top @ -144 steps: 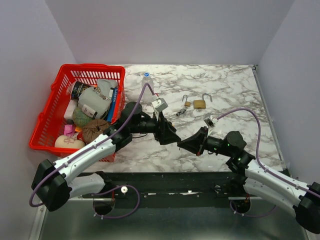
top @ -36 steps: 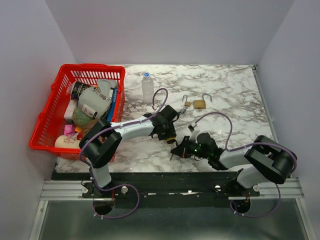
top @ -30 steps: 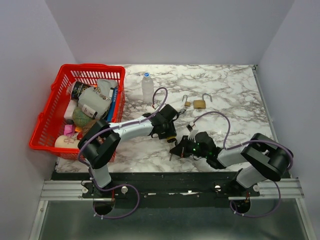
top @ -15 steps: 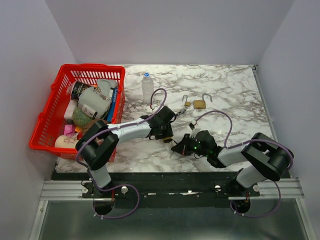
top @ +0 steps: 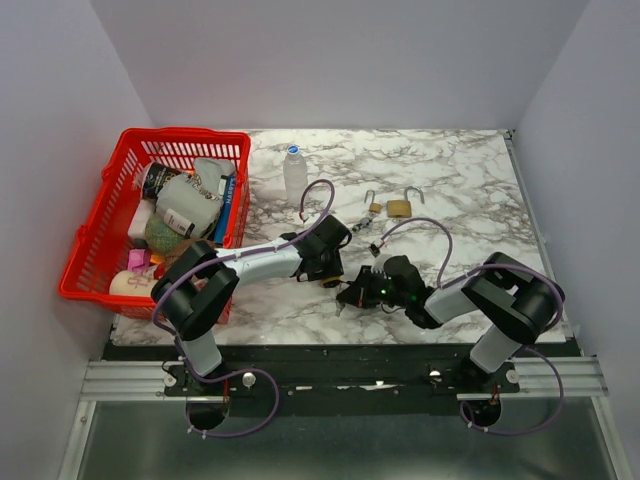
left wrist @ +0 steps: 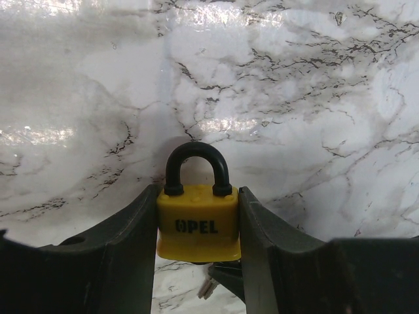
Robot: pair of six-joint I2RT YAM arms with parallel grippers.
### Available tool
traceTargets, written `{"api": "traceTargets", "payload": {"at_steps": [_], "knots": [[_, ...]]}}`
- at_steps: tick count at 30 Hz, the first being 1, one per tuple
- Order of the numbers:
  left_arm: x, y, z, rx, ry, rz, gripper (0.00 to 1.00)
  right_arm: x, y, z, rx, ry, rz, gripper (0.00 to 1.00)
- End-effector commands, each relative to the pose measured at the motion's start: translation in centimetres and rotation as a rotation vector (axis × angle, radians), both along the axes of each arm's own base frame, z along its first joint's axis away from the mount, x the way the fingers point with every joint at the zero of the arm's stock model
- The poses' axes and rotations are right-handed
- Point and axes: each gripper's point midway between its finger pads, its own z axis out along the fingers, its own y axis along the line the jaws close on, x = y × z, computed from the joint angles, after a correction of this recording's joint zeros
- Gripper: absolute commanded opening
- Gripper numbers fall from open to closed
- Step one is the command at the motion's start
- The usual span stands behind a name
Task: Unlock with the key
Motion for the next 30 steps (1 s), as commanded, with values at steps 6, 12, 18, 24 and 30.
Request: {"api": "traceTargets", "payload": {"at_steps": [6, 12, 18, 24, 30], "knots": [[-1.3, -2.3, 0.8, -0.074, 0.03, -0.064, 0.0, 1.3, 1.1, 1.6, 0.051, -0.073, 0.019, 0.01], [-1.0, -2.5, 0.5, -0.07, 0.027, -0.06, 0.0, 0.5, 1.0, 1.2, 0.066, -0.05, 0.035, 0.01], [-0.7, -2.2, 0.0, -0.063, 0.032, -0.05, 0.0, 0.4, 0.9, 0.9, 0.065, -0.04, 0.034, 0.01], [-0.5, -2.1, 0.0, -0.061, 0.028, -0.043, 0.0, 0.1, 0.6, 0.8, 0.066, -0.031, 0.024, 0.01], [0.3, -1.4, -0.1, -0.064, 0.031, -0.021, 0.0, -0.5, -0.2, 0.6, 0.069, -0.02, 0.006, 0.01]]}}
